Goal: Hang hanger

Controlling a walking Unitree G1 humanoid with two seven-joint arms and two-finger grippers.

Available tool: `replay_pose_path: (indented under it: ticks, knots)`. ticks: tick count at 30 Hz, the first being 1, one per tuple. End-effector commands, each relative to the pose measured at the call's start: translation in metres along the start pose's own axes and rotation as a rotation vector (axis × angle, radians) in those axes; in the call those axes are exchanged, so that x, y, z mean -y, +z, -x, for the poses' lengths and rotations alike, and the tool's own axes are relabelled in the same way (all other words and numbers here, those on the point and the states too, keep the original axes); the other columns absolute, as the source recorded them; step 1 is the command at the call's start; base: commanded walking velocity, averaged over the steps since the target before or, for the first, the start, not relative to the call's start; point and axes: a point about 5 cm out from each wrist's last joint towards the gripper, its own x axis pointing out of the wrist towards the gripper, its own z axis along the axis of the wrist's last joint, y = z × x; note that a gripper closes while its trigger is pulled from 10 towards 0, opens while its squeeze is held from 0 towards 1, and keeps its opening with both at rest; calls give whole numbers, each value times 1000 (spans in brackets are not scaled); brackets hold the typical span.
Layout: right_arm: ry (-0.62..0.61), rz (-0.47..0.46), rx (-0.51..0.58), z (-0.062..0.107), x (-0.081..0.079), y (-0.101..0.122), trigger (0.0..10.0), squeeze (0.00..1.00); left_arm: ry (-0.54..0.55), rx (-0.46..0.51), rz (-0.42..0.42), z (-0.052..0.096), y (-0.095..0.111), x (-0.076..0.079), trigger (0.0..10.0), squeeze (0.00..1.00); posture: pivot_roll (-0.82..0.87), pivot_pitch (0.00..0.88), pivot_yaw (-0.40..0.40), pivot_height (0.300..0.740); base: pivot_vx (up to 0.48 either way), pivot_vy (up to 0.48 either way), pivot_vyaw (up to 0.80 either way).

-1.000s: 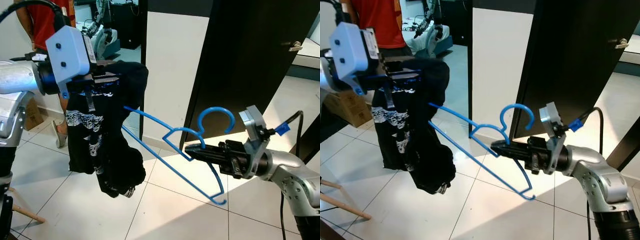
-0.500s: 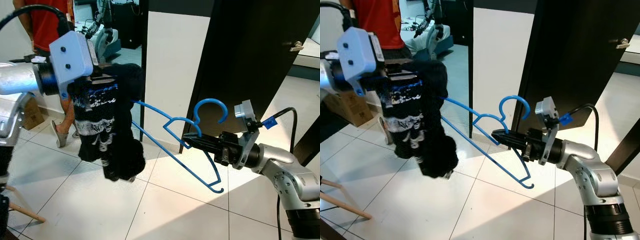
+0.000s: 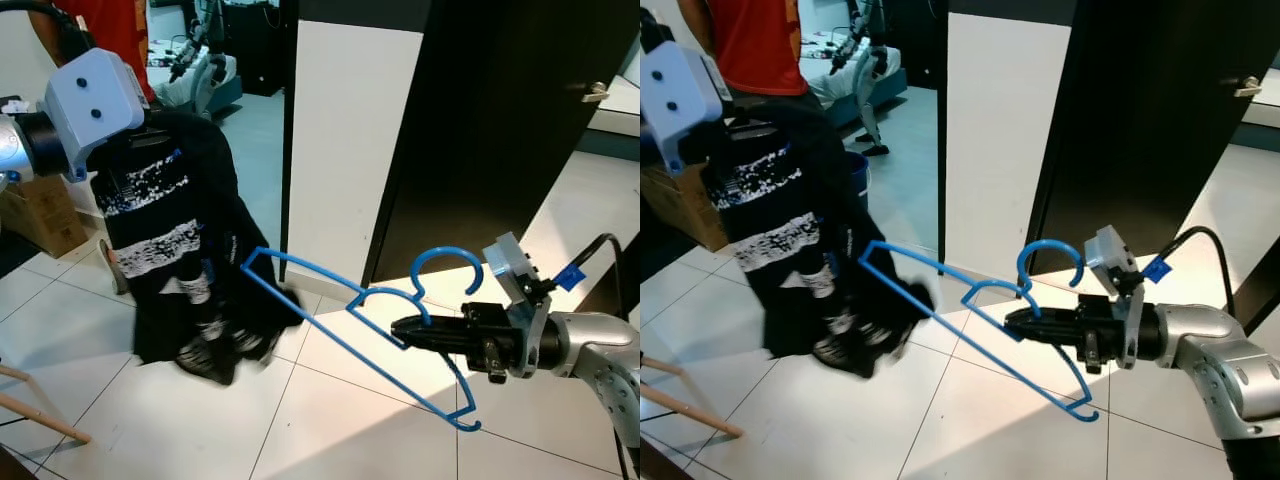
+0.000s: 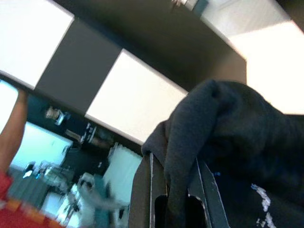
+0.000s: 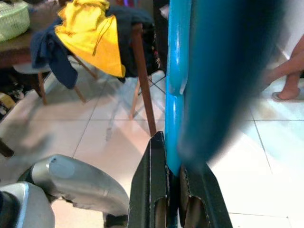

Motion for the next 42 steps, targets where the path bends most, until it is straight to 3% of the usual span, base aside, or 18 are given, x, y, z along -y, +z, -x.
replay_pose_path:
  ticks: [1, 7, 14, 22, 24, 29, 31, 34, 38, 42]
  knots:
    - [-13, 32, -22, -7, 3, -1, 10000, 0, 30, 103, -33, -4, 22, -10, 10000, 0, 6, 0, -51, 740, 0, 0, 0]
    - [-49, 65, 12, -13, 9, 4, 10000, 0, 11, 150, -24, -10, 27, -6, 10000, 0, 9, 0, -50, 740, 0, 0, 0]
    - [-182, 105, 92, -26, 26, 18, 10000, 0, -24, 192, 0, -15, 32, 4, 10000, 0, 13, 0, -52, 740, 0, 0, 0]
    - [-314, 96, 124, -25, 40, 23, 10000, 0, -25, 185, 7, -14, 31, 5, 10000, 0, 9, 0, -50, 740, 0, 0, 0]
    - [-364, 97, 94, -17, 45, 20, 10000, 0, -20, 160, -1, -13, 27, 4, 10000, 0, 8, 0, -49, 740, 0, 0, 0]
    - [-273, 93, -7, 5, 33, 10, 10000, 0, 13, 94, -20, -8, 18, -2, 10000, 0, 9, 0, -51, 740, 0, 0, 0]
    - [-108, 45, -17, 15, 13, 9, 10000, 0, 30, 49, -29, -6, 9, -2, 10000, 0, 4, 0, -49, 740, 0, 0, 0]
    - [104, -22, 62, 21, -11, 20, 10000, 0, 56, 8, -33, -8, -1, -1, 10000, 0, -8, 0, -46, 740, 0, 0, 0]
    - [189, -48, 77, 20, -20, 21, 10000, 0, 75, -6, -31, -9, -5, -1, 10000, 0, -10, 0, -47, 740, 0, 0, 0]
    - [170, -52, 164, 17, -16, 27, 10000, 0, 70, 24, -18, -12, -2, 1, 10000, 0, -10, 0, -47, 740, 0, 0, 0]
